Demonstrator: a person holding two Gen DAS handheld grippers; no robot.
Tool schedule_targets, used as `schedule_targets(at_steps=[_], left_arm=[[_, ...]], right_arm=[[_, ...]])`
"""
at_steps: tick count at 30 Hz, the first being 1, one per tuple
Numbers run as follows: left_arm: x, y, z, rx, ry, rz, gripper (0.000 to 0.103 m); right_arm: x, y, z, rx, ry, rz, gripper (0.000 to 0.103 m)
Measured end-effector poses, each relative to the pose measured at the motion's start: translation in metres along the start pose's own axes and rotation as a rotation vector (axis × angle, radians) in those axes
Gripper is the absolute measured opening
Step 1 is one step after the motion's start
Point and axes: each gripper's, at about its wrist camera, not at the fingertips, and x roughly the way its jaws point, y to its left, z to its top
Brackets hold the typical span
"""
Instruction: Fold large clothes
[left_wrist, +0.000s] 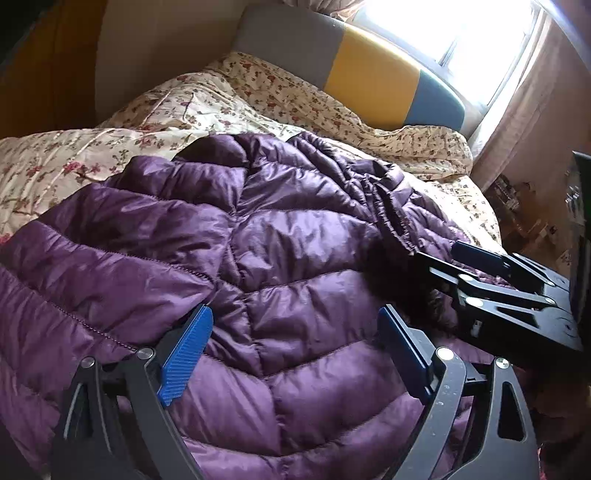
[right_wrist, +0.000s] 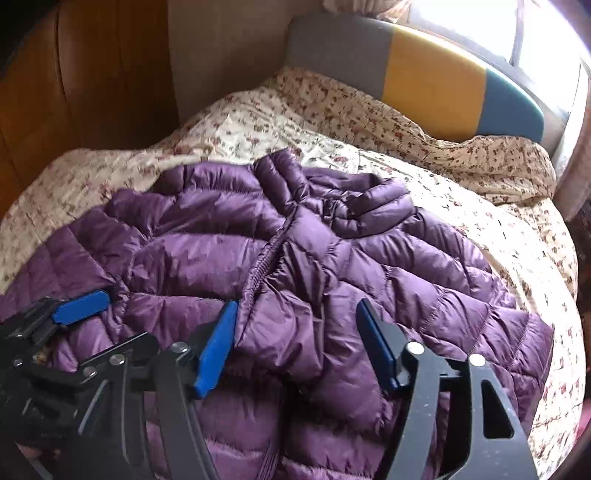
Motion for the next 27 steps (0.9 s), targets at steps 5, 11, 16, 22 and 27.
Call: schedule_targets(at_steps=[5, 11, 16, 22, 27], left_arm=[[-0.001, -0.015, 0.008, 0.002, -0.006, -0.041, 0.090], [0.013, -0.035, 0.016, 0.022, 0.024, -0.069, 0.090], [0.035, -0.051, 0.021, 0.043, 0.077, -0.092, 0.072], [0.055, -0.065, 0.021, 0.071, 0.112, -0.088, 0.022], [0.049, -0.044, 0.020, -0.008, 0.087, -0.087, 0.005]], right_arm=[[-0.022, -0.025, -0.005, 0.072, -0.034, -0.026, 0.086], [-0.033, -0.059, -0.016, 0.139, -0.038, -0.112, 0.095], [-0.030, -0.110, -0.032, 0.279, -0.007, -0.240, 0.095], [-0.035, -0.167, -0.050, 0.423, -0.004, -0.309, 0.095], [-0.028, -0.190, -0.064, 0.486, 0.014, -0.292, 0.095]])
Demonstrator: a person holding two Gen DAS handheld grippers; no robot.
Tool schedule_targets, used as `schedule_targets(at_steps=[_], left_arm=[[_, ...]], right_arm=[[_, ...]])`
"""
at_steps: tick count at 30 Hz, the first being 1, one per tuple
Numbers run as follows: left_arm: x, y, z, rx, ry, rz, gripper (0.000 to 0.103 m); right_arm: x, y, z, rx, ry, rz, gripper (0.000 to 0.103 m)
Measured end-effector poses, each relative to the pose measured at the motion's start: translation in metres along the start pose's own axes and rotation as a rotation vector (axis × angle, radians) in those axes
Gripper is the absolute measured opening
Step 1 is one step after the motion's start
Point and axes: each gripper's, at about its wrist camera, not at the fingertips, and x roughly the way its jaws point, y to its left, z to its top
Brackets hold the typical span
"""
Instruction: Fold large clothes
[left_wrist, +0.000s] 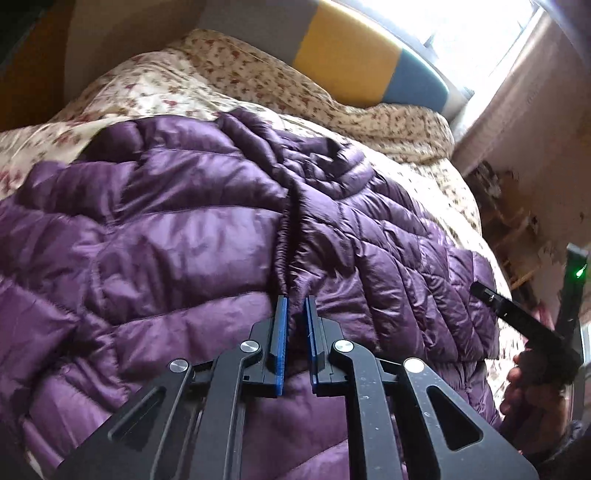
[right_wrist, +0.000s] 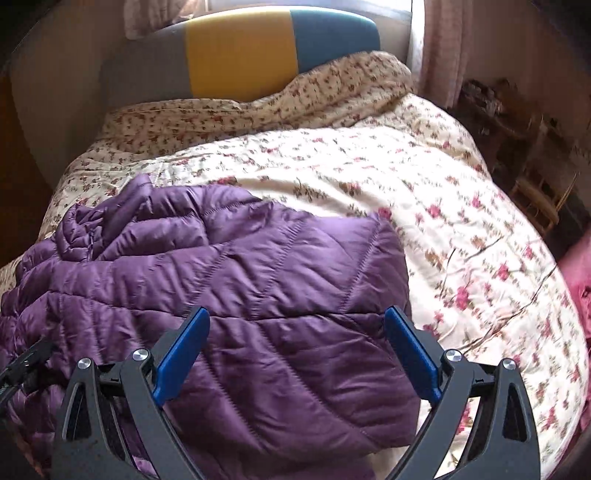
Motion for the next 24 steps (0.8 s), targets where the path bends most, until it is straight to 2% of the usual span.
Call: schedule_targets(at_steps=[5, 9, 18, 24], left_arm=[[-0.018, 0.016, -0.005, -0.023, -0.036, 0.007, 0.005], [-0.033, 0.028, -0.012, -0.028, -0.060, 0.043, 0.005], [-0.039, 0.046, -0.030, -0.050, -0.055, 0.124, 0.005], [-0.053, 0.050, -0.035, -0.079, -0.082, 0.170, 0.006]], right_arm=[[0.009, 0.014, -0.009, -0.019, 0.006, 0.039, 0.095], [0.017, 0.035, -0.013, -0.067, 0.007, 0.055, 0.095], [0.050, 0.064, -0.024, -0.124, 0.039, 0.031, 0.097], [0.058, 0.069, -0.030, -0.137, 0.015, 0.020, 0.098]])
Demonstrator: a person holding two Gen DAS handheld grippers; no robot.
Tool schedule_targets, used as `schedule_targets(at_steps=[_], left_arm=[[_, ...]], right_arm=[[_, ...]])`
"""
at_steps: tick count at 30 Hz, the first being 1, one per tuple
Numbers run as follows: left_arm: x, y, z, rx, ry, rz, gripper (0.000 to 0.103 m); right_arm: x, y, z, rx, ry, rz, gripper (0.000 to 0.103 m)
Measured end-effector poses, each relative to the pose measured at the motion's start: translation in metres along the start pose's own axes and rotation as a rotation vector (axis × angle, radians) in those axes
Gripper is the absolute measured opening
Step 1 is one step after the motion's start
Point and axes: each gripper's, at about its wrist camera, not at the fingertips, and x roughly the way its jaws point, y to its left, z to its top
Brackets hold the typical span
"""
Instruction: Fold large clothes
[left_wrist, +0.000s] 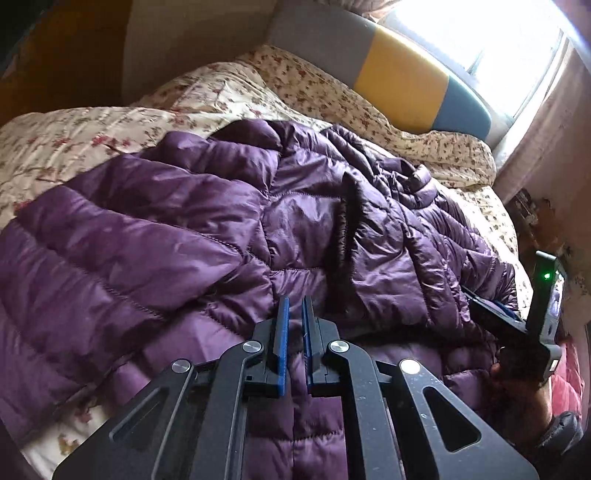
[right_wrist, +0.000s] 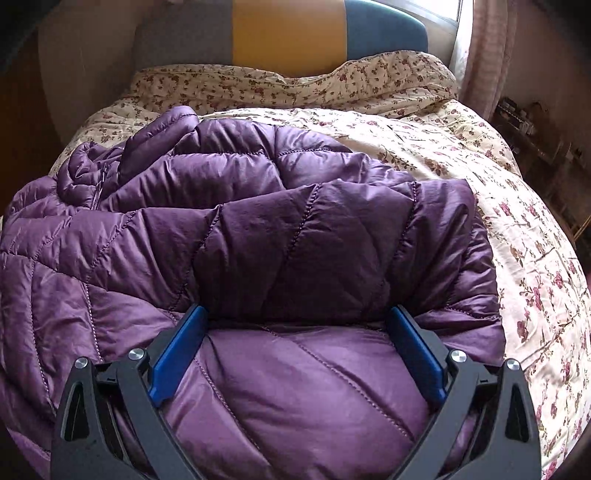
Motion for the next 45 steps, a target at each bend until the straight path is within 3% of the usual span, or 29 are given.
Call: schedule_targets(at_steps=[7, 17, 19, 21, 28, 32, 36, 38, 45], left_arm=[[-0.007, -0.033, 0.009, 0.039, -0.030, -0.016, 0.006], [0.048, -0.096, 0.026, 0.171, 0.035, 0.009, 0.006], [0.060, -0.098, 0.028, 0.178, 0.048, 0.022, 0.006], [0.070, -0.096, 0.029, 0.177, 0.062, 0.022, 0.020], [0.085, -0.087, 0.021, 0.158, 0.044, 0.006, 0.021], [0.080, -0.079, 0.023, 0.107, 0.058, -0.030, 0.022], [0.053, -0.070, 0.019, 0.067, 0.038, -0.080, 0.061], [0.033, -0.061, 0.014, 0.038, 0.006, -0.077, 0.068], [-0.045, 0.038, -0.021, -0.262, -0.065, -0.063, 0.070]], right_arm=[[-0.001, -0.002, -0.003, 0.002, -0.015, 0.002, 0.099], [-0.001, -0.003, -0.005, 0.004, -0.019, 0.005, 0.099], [-0.002, -0.003, -0.004, 0.004, -0.019, 0.005, 0.099], [-0.002, -0.004, -0.004, 0.005, -0.020, 0.007, 0.099], [-0.001, -0.002, -0.002, 0.002, -0.022, 0.004, 0.100], [-0.001, -0.001, -0.002, 0.003, -0.023, 0.005, 0.100], [0.000, -0.002, -0.002, 0.001, -0.022, 0.003, 0.100], [0.000, -0.001, -0.001, 0.002, -0.023, 0.003, 0.100], [0.000, 0.000, 0.000, 0.000, -0.024, -0.001, 0.100]])
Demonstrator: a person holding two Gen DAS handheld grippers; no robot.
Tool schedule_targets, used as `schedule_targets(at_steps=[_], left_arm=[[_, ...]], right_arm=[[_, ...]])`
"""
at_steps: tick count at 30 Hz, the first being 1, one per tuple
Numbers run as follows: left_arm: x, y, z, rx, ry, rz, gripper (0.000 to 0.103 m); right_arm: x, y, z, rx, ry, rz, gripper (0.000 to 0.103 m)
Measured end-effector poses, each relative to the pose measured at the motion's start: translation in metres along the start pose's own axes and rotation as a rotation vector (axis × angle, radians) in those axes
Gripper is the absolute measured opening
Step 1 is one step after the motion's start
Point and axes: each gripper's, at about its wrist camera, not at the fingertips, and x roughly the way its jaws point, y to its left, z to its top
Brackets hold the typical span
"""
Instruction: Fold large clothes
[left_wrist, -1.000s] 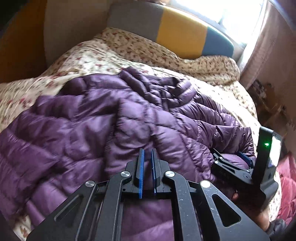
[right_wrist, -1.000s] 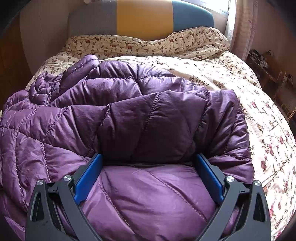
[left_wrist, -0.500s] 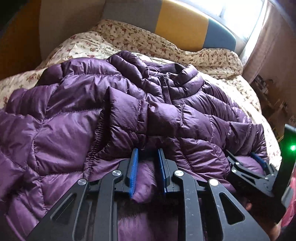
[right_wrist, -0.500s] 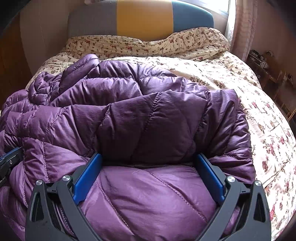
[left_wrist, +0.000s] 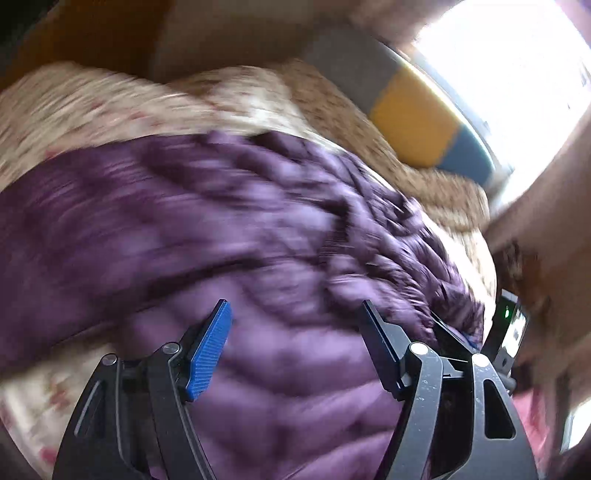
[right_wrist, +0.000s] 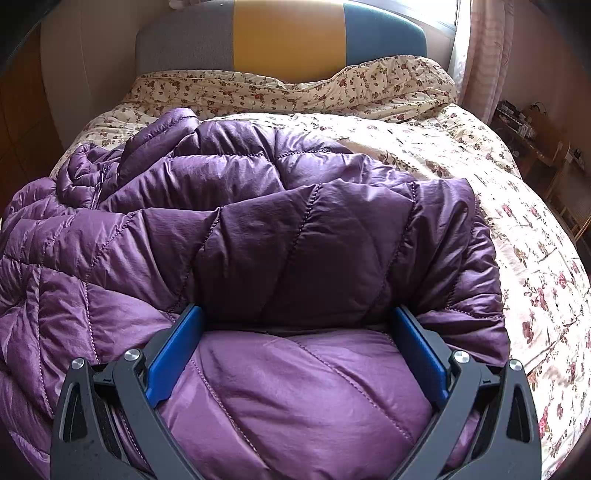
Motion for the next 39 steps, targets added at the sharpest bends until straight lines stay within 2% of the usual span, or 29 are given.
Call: schedule_targets(at_steps=[5, 7, 11, 17, 21, 24, 29, 32, 37, 38, 39], left_arm=[[-0.074, 0.095, -0.016, -0.232, -0.078, 0.042, 0.073], [-0.112, 0.138, -0.029, -0.341, -0.120, 0.106, 0.073], [-0.173, 0.200, -0.057, -0.525, -0.198, 0.176, 0.073], [-0.209, 0.245, -0.078, -0.733, -0.288, 0.174, 0.072], [-0.224, 0.269, -0.089, -0.891, -0.343, 0.149, 0.062], [-0.237, 0.278, -0.095, -0.930, -0.365, 0.147, 0.060], [-0.256, 0.280, -0.101, -0.921, -0.370, 0.239, 0.059], [-0.262, 0.284, -0.113, -0.978, -0.376, 0.252, 0.060], [-0.250, 0.299, -0.113, -0.997, -0.362, 0.241, 0.060], [-0.248, 0.301, -0.112, -0.993, -0.364, 0.250, 0.058], [-0.244, 0.302, -0.111, -0.990, -0.363, 0.250, 0.043]], right_arm=[[0.000, 0.000, 0.000, -0.001, -0.001, -0.001, 0.100], [0.001, 0.000, 0.001, 0.000, -0.002, 0.000, 0.100], [0.000, 0.000, 0.001, -0.002, -0.002, -0.003, 0.100], [0.000, -0.002, 0.001, 0.000, -0.005, -0.001, 0.100], [-0.001, -0.003, 0.000, -0.001, -0.006, 0.000, 0.100], [-0.002, -0.004, 0.001, 0.001, -0.007, 0.003, 0.100], [-0.002, -0.004, 0.001, 0.001, -0.007, 0.003, 0.100], [-0.002, -0.005, 0.001, 0.000, -0.008, 0.002, 0.100], [-0.002, -0.005, -0.001, 0.000, -0.008, 0.003, 0.100], [-0.001, -0.005, 0.001, 0.000, -0.008, 0.003, 0.100], [-0.002, -0.005, 0.000, 0.001, -0.008, 0.003, 0.100]])
